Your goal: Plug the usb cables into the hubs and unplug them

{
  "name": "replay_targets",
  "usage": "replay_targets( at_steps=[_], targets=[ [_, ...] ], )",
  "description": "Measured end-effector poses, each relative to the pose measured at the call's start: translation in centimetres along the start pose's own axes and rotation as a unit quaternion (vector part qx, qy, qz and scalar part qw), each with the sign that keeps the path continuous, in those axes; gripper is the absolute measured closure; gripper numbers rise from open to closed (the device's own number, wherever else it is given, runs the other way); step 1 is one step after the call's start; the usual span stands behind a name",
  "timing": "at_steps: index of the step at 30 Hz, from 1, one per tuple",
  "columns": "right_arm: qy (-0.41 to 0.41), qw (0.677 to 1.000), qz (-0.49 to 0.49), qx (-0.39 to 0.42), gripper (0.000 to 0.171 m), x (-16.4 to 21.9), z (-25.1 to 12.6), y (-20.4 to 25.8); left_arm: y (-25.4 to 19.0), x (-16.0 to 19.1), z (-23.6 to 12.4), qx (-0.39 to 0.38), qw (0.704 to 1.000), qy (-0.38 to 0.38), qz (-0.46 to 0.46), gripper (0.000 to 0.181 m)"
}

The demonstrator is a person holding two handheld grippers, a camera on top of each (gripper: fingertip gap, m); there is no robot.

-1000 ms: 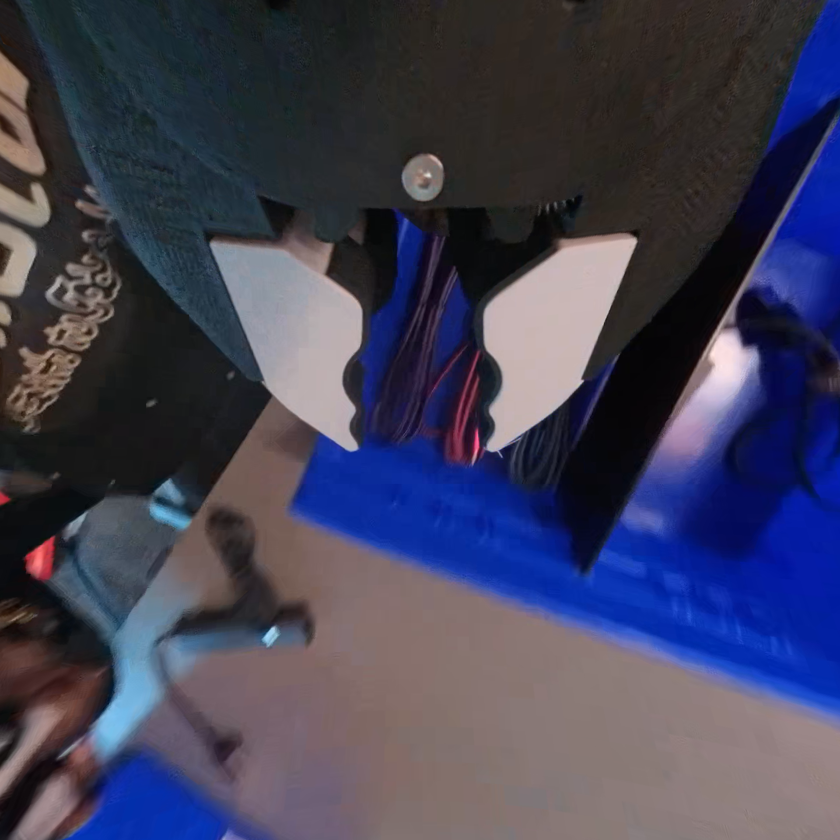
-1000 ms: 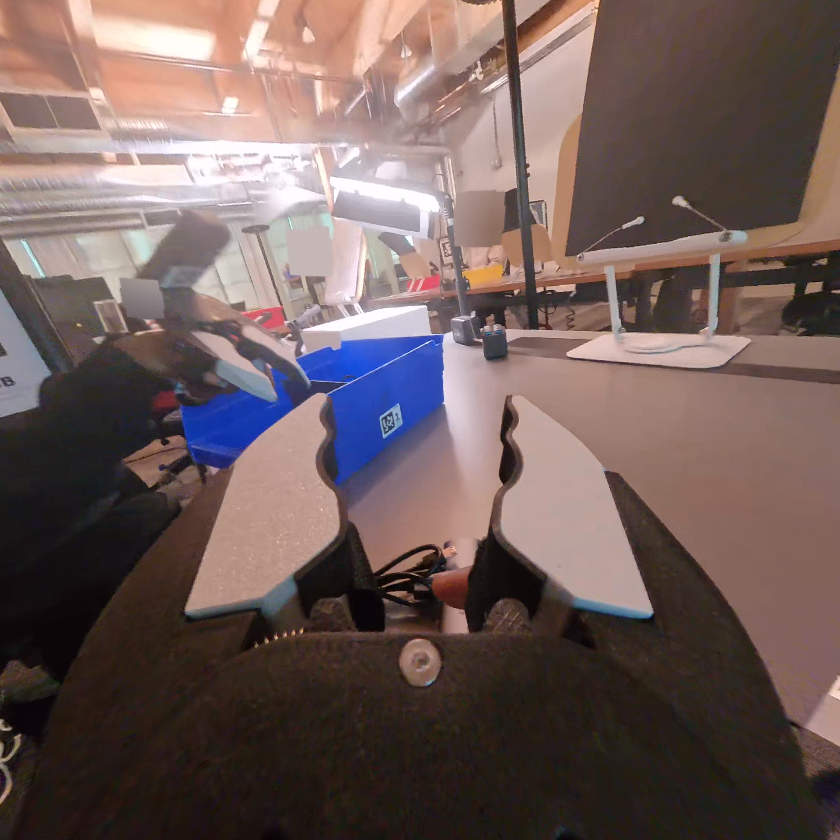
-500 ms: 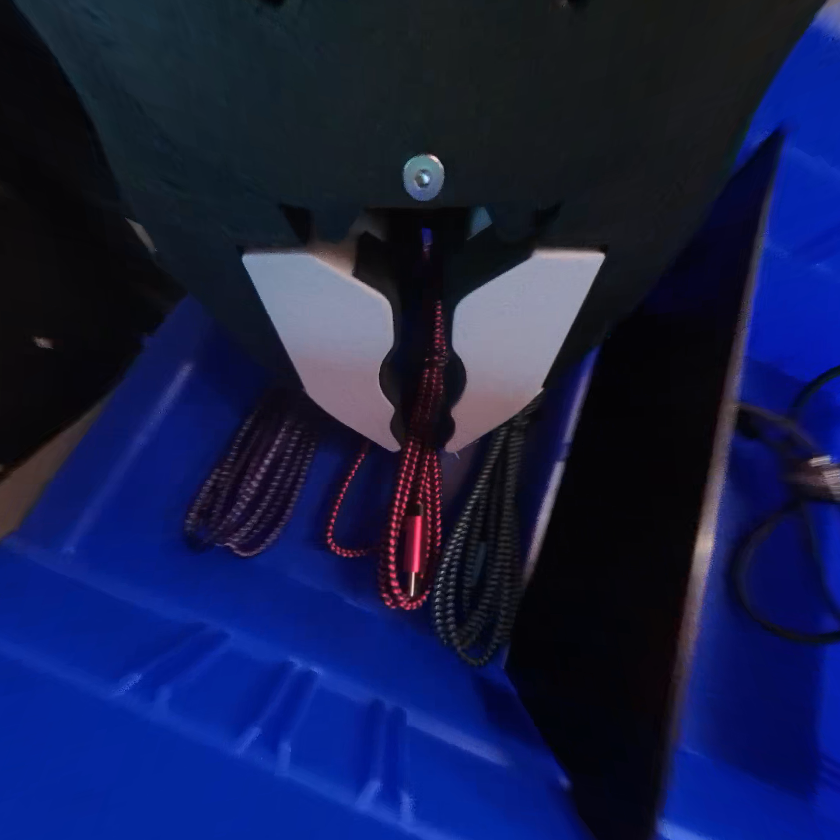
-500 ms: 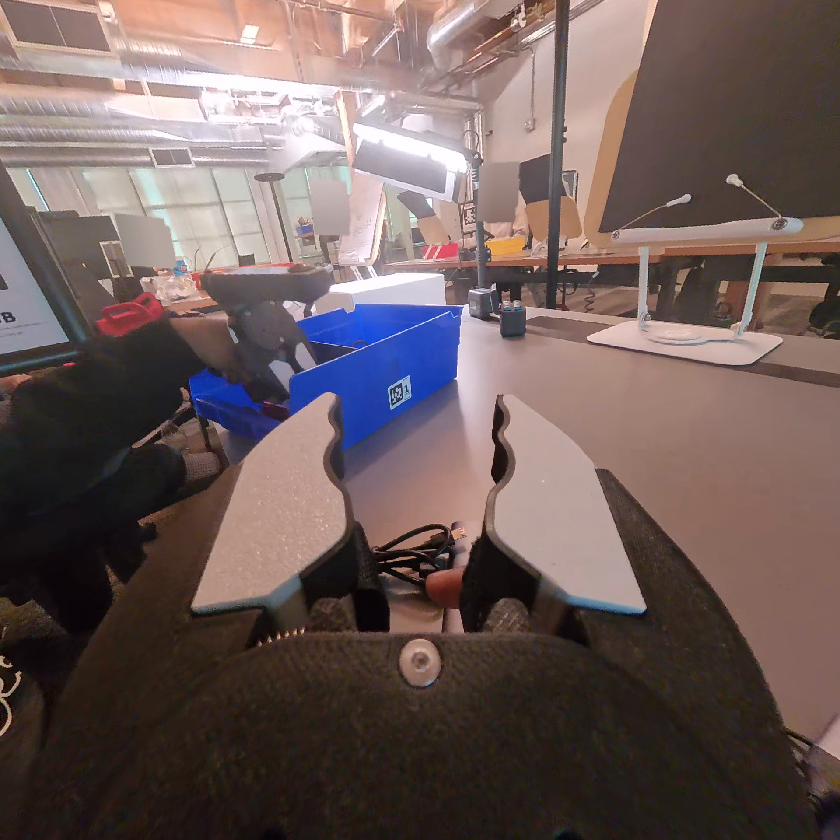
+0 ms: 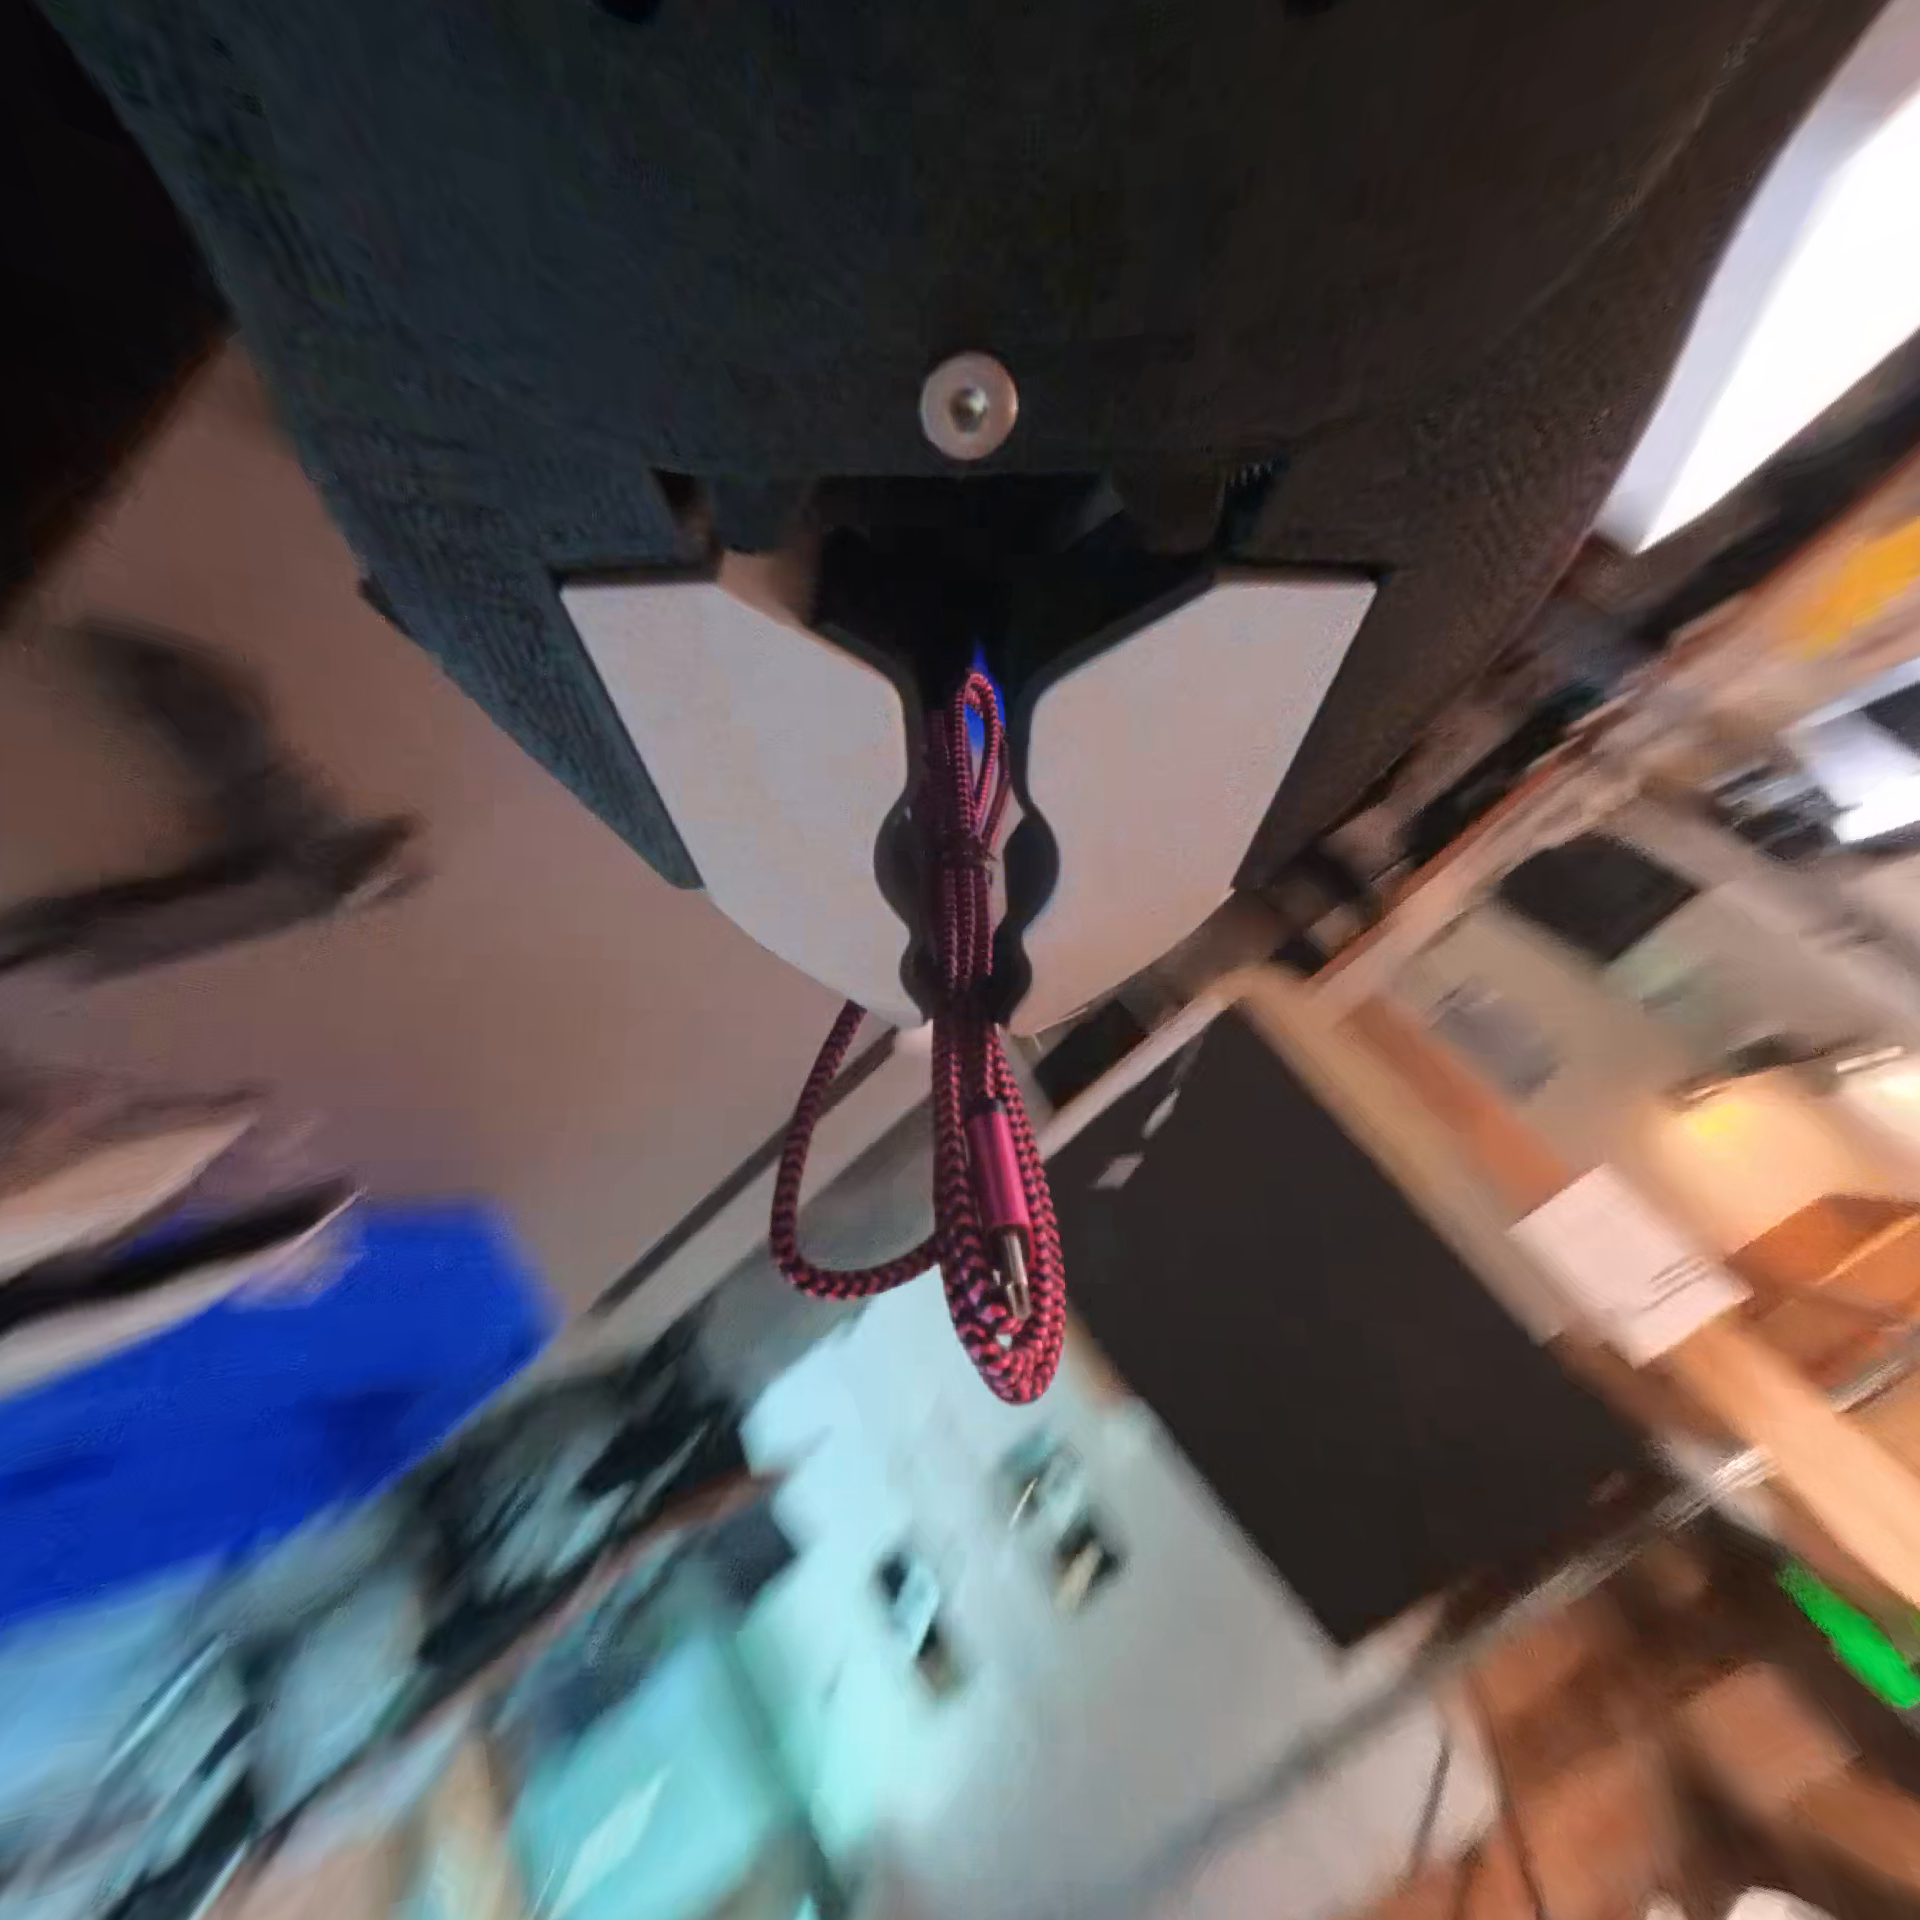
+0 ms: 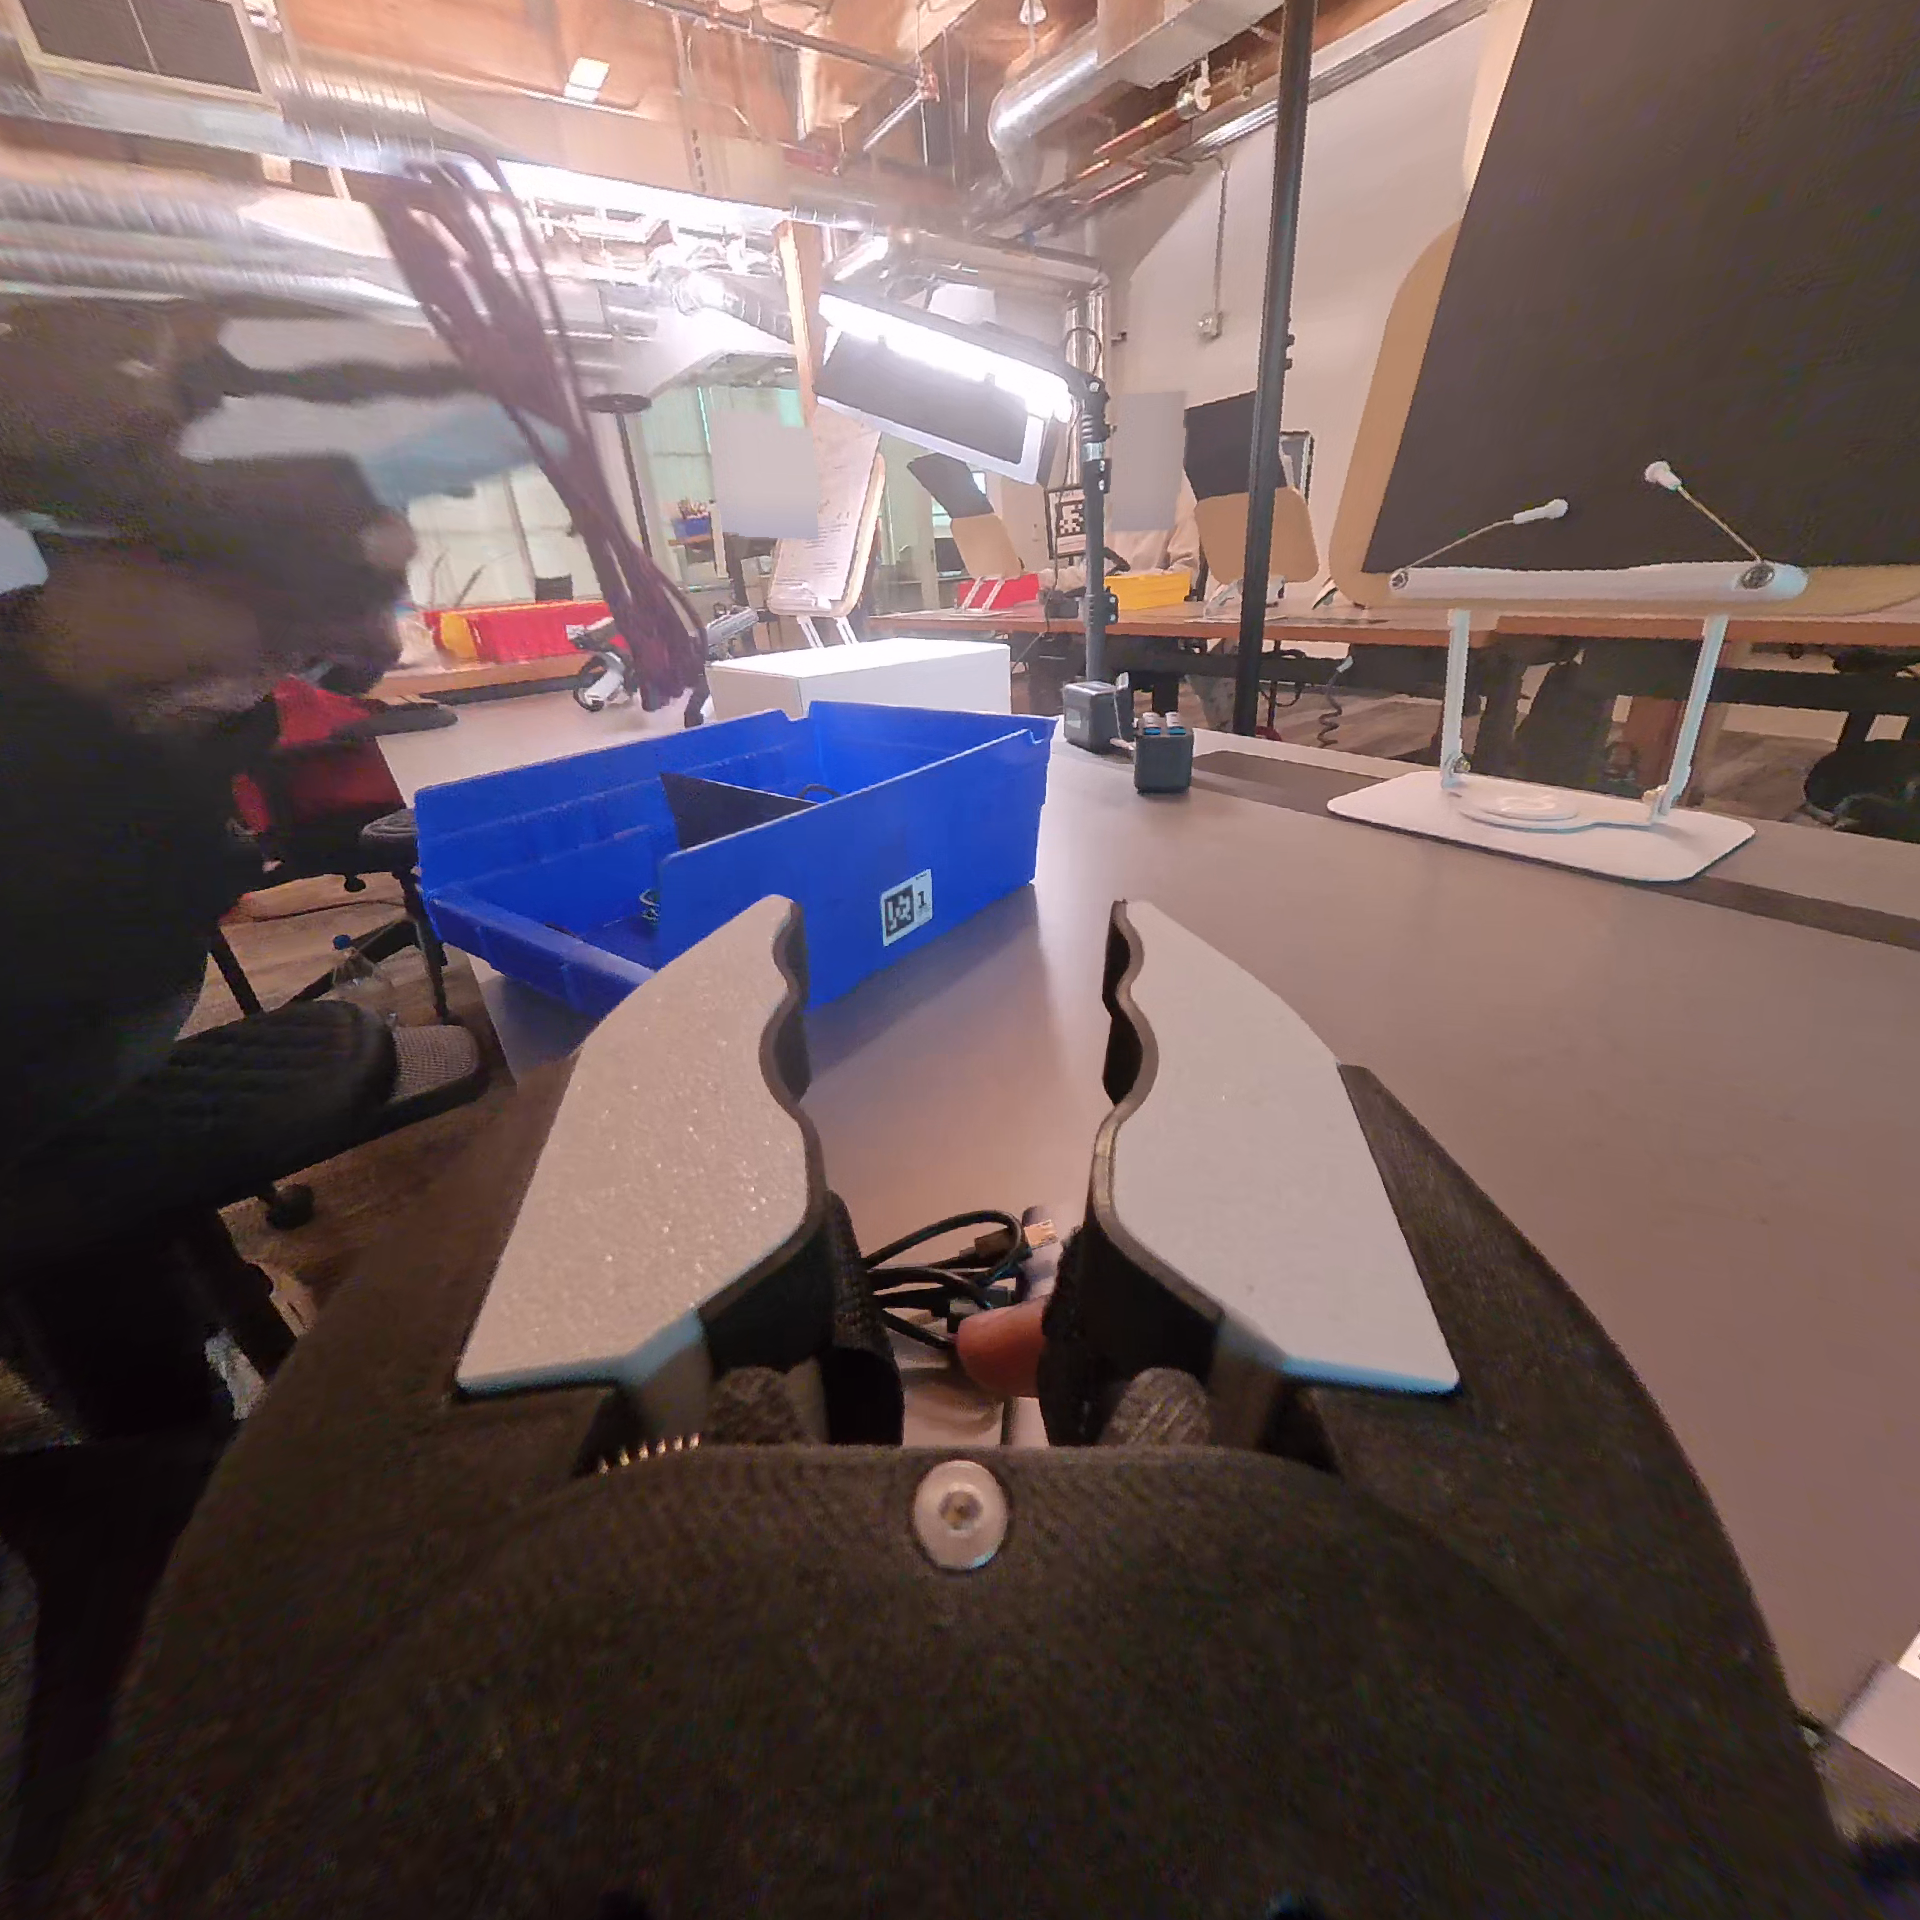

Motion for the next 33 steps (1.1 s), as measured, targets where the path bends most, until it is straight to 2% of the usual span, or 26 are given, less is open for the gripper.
replay_targets(
  at_steps=[2,4,8,11,16,20,23,26,30,33],
  targets=[
    [-0.005,1.0,-0.005,-0.009,0.118,-0.2,0.0,0.4,-2.7,-3.6,-1.8,0.102,0.983,-0.12,-0.093,0.171],
    [-0.011,1.0,-0.01,-0.024,0.118,-0.3,-0.1,0.9,-5.4,-5.6,-3.2,0.216,0.941,-0.183,-0.187,0.171],
    [-0.042,0.994,-0.018,-0.1,0.12,-1.3,-0.6,3.5,-11.4,-6.1,-3.8,0.426,0.827,-0.205,-0.305,0.171],
    [-0.069,0.98,-0.012,-0.186,0.125,-2.3,-1.8,6.0,-14.7,-5.0,-3.1,0.506,0.765,-0.189,-0.352,0.171],
    [-0.092,0.964,-0.012,-0.25,0.129,-3.3,-3.1,8.3,-17.9,-2.7,-1.7,0.535,0.757,-0.14,-0.347,0.171],
    [-0.024,0.956,-0.005,-0.293,0.134,-1.3,-2.4,9.7,-17.8,-2.7,-1.7,0.546,0.735,-0.147,-0.375,0.171],
    [0.031,0.95,0.01,-0.312,0.127,0.3,-1.6,10.7,-18.2,-2.0,-1.3,0.526,0.767,-0.14,-0.339,0.171],
    [0.059,0.953,-0.019,-0.295,0.119,1.2,-1.1,11.1,-19.3,-0.7,-0.4,0.48,0.834,-0.108,-0.25,0.171],
    [0.025,0.968,-0.051,-0.246,0.114,0.3,-1.2,9.9,-19.7,0.9,0.8,0.349,0.932,-0.082,-0.058,0.172],
    [-0.012,0.972,-0.059,-0.227,0.118,-0.9,-1.6,9.4,-19.6,1.1,1.2,0.243,0.964,-0.081,0.072,0.173]
  ],
)
Point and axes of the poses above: each gripper's, where its closed fingertips meet, z out along the fingers, x out of its underside, y = z × x across the jaws, the point moved 1 cm from there along -z, back along the fingers, and after that the axes turned 6 degrees about y, right-handed, at the moved point
